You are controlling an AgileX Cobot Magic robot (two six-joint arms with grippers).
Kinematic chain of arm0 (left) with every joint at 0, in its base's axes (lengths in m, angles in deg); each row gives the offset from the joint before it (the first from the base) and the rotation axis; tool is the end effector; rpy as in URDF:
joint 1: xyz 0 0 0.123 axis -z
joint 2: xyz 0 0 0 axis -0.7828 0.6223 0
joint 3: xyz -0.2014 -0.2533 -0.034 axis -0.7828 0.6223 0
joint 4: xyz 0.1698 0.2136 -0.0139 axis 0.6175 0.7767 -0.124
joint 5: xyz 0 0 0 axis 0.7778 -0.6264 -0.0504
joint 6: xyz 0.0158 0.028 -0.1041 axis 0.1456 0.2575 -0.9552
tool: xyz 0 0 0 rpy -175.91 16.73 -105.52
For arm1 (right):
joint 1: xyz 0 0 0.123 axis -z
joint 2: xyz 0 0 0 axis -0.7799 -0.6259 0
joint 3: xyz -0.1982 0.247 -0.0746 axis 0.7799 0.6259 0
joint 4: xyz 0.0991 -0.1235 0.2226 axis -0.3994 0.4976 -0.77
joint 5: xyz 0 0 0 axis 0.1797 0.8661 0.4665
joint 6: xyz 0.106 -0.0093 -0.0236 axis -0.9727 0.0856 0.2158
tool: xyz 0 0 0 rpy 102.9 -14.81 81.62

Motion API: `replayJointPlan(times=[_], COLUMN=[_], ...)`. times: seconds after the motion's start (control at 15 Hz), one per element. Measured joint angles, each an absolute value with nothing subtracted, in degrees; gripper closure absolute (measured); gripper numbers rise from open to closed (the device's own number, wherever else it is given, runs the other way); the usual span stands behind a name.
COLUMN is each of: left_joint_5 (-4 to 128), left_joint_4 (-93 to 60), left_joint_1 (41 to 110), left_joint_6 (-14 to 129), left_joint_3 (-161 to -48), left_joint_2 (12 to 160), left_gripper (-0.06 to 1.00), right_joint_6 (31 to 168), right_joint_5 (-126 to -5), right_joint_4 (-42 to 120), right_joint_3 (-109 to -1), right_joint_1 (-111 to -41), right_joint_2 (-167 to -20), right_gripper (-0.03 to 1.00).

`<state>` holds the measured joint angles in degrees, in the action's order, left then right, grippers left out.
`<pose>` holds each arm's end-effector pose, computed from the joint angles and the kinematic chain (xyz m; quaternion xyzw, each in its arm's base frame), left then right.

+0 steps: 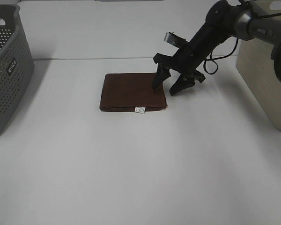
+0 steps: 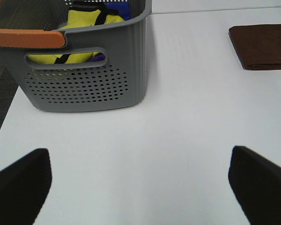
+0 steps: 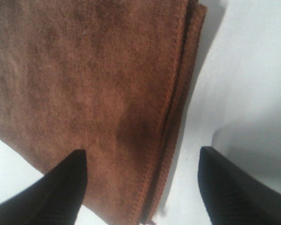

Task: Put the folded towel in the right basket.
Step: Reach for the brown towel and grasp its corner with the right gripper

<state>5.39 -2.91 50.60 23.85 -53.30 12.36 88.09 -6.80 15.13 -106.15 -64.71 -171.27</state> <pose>-0.0109 -0.0001 0.2783 -0.0016 0.8512 0.0074 0.5248 0.5595 0.1887 0.1014 -0.1221 0.9558 0.2613 0.0574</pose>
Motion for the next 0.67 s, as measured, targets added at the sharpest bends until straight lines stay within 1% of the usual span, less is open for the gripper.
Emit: replayJointPlan(times=[0.33, 0.4, 0.47, 0.53, 0.6, 0.67], left_joint_5=[5.4, 5.4, 5.4, 5.4, 5.4, 5.4], left_joint_4=[-2.9, -2.9, -2.9, -2.9, -2.9, -2.9], left_joint_1=[50.6, 50.6, 50.6, 50.6, 50.6, 50.6], left_joint_6=[23.8, 23.8, 23.8, 23.8, 23.8, 23.8], left_joint_3=[-53.3, -53.3, -53.3, -53.3, -53.3, -53.3], left_joint_2=[12.4, 12.4, 12.4, 12.4, 12.4, 12.4], left_gripper=[-0.03, -0.03, -0.03, -0.03, -0.03, -0.03], right_joint_6=[88.8, 90.9, 92.0, 92.0, 92.6, 92.6], right_joint_5=[-10.0, -10.6, -11.0, -11.0, -11.6, -12.4], right_joint_4=[11.1, 8.2, 7.7, 7.7, 7.7, 8.8], right_joint_3=[-106.6, -106.7, -106.7, -106.7, -106.7, -106.7], right_joint_1=[-64.7, -64.8, -65.2, -65.2, -65.7, -66.4], right_joint_2=[-173.3, -174.0, -174.3, -174.3, -174.5, -174.7], right_gripper=[0.33, 0.34, 0.39, 0.39, 0.48, 0.78])
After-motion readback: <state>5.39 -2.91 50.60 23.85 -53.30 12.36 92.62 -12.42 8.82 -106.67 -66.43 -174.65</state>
